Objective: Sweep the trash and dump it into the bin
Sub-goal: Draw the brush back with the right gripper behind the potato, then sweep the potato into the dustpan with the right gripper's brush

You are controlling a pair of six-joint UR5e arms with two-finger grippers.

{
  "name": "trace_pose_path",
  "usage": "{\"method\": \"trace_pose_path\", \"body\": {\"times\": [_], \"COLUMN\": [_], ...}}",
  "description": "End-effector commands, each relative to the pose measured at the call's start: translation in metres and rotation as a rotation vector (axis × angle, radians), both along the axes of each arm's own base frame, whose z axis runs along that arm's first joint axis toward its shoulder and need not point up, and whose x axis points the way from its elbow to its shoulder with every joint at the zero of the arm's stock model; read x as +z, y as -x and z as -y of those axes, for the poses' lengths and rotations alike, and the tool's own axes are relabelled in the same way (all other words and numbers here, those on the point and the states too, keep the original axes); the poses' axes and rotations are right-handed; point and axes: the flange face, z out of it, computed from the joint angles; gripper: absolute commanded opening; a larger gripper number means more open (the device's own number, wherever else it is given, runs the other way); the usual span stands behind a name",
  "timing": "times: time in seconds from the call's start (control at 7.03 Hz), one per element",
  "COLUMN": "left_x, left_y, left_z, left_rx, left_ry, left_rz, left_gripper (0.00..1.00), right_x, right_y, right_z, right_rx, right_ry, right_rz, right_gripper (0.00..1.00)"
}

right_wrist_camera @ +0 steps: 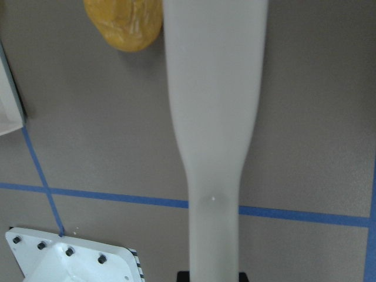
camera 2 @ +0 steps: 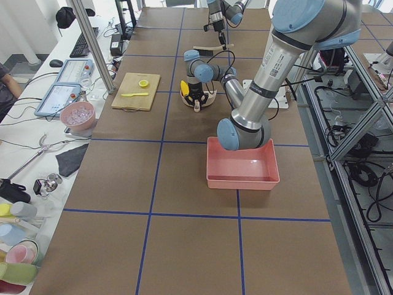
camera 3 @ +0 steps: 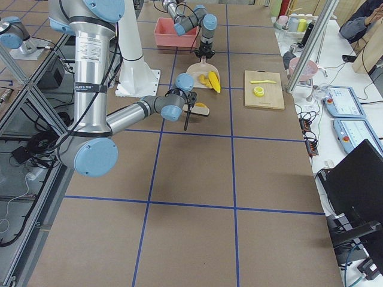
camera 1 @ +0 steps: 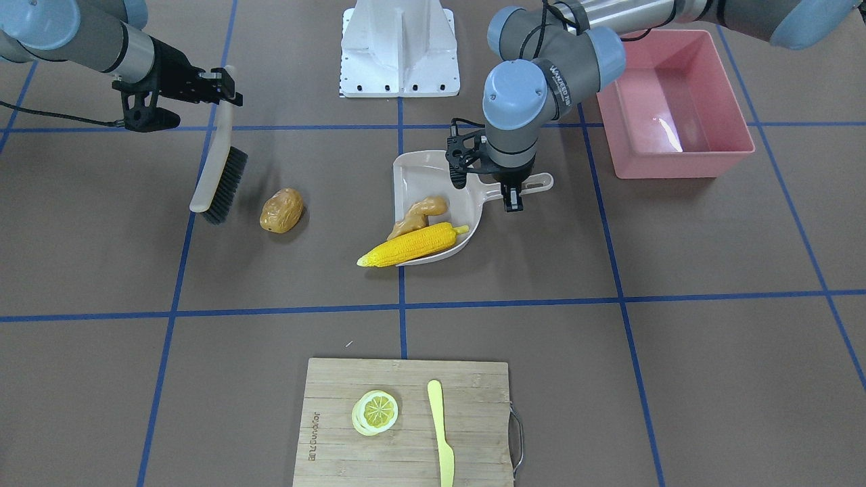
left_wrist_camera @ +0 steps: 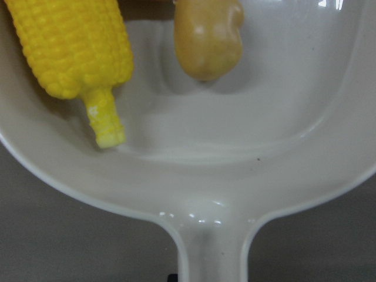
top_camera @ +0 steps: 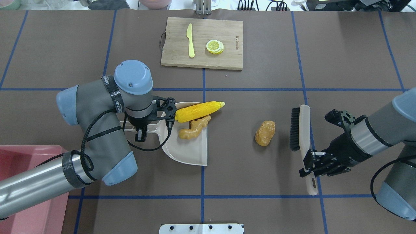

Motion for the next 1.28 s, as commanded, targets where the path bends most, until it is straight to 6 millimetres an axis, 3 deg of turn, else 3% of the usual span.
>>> {"method": "trace_pose_path", "body": {"times": [0.0, 0.14, 0.71, 1.14], "left_x": [0.001, 0.000, 0.003, 0.004], "left_y": [0.000, -0.001, -0.001, -0.001], "left_z": [0.001, 0.000, 0.000, 0.000], "left_rx": [0.000, 0.001, 0.001, 0.001], "left_ry": [0.001, 0.000, 0.002, 0.003], "left_rz": [0.001, 0.000, 0.004, 0.005], "left_gripper": [0.00, 0.00, 0.00, 0.00], "right_x": [0.005, 0.005, -0.013, -0.073], "right_y": [0.032, 0.036, 0.094, 0.128], "right_z": [-0.023, -0.022, 0.019, 0.039], "right_rx": [-0.021, -0.020, 0.006, 0.009], "right_ry": [-0.042, -0.044, -0.058, -0.045], "right_rz": [-0.019, -0.020, -0.011, -0.033], "right_gripper": [0.00, 0.00, 0.00, 0.00]}}
